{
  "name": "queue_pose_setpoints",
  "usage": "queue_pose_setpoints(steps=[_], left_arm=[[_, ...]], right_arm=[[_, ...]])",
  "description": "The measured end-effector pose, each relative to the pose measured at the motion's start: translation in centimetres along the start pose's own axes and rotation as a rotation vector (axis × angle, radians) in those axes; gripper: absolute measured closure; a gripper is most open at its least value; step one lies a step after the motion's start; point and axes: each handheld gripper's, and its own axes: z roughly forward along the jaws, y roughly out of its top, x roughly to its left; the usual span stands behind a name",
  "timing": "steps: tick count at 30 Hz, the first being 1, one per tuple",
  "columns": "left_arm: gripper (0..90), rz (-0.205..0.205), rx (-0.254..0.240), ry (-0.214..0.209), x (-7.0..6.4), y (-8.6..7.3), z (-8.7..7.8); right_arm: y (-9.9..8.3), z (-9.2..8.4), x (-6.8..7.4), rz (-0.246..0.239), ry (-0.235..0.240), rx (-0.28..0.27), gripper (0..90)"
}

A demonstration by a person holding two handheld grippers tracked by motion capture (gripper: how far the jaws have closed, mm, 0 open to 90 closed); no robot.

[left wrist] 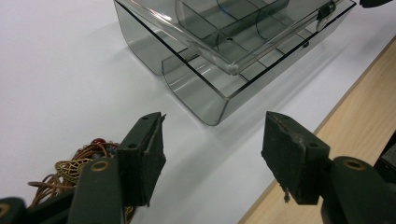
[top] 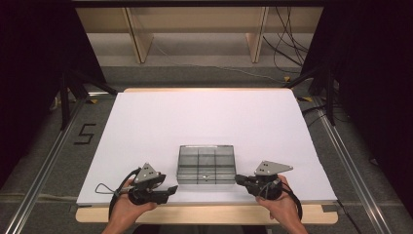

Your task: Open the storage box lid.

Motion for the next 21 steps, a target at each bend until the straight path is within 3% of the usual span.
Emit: queue_pose_setpoints(steps=[3, 5, 7, 8, 10, 11, 13, 15, 21], left_arm=[[36.6, 0.006, 0.018, 0.001, 0.2, 0.1, -0.3], [36.3, -0.017, -0.019, 0.016, 0.1, 0.1, -0.1], [36.2, -0.005, -0.006, 0.024, 0.2, 0.2, -0.2], [36.1, -0.005, -0.008, 0.022, 0.3, 0.3, -0.3], [35.5, -0.025, -0.032, 0.018, 0.2, 0.3, -0.2], [34.6, -0.018, -0.022, 0.026, 0.3, 0.5, -0.4], [32.3, -0.027, -0.031, 0.029, 0.3, 0.7, -0.4], [30.8, -0.032, -0.044, 0.036, 0.6, 1.3, -0.6], [29.8, -0.008, -0.069, 0.047, 0.8, 2.8, -0.3]], right_arm=[[0.2, 0.0, -0.1, -0.01, -0.013, -0.018, 86.4], [0.3, 0.0, 0.0, 0.0, -0.003, -0.012, 86.0], [0.5, 0.1, -0.2, -0.017, 0.004, -0.043, 85.0], [0.6, -0.1, 0.0, 0.008, 0.002, -0.033, 84.4], [0.8, 0.0, -0.3, -0.022, -0.001, -0.051, 83.2], [0.9, 0.0, -0.3, -0.011, -0.001, -0.049, 82.6], [1.0, 0.1, -0.5, -0.034, -0.007, -0.07, 82.6], [1.3, 0.1, -0.4, 0.02, 0.026, -0.072, 82.2], [1.9, 0.3, -0.6, -0.024, -0.004, -0.084, 81.5]])
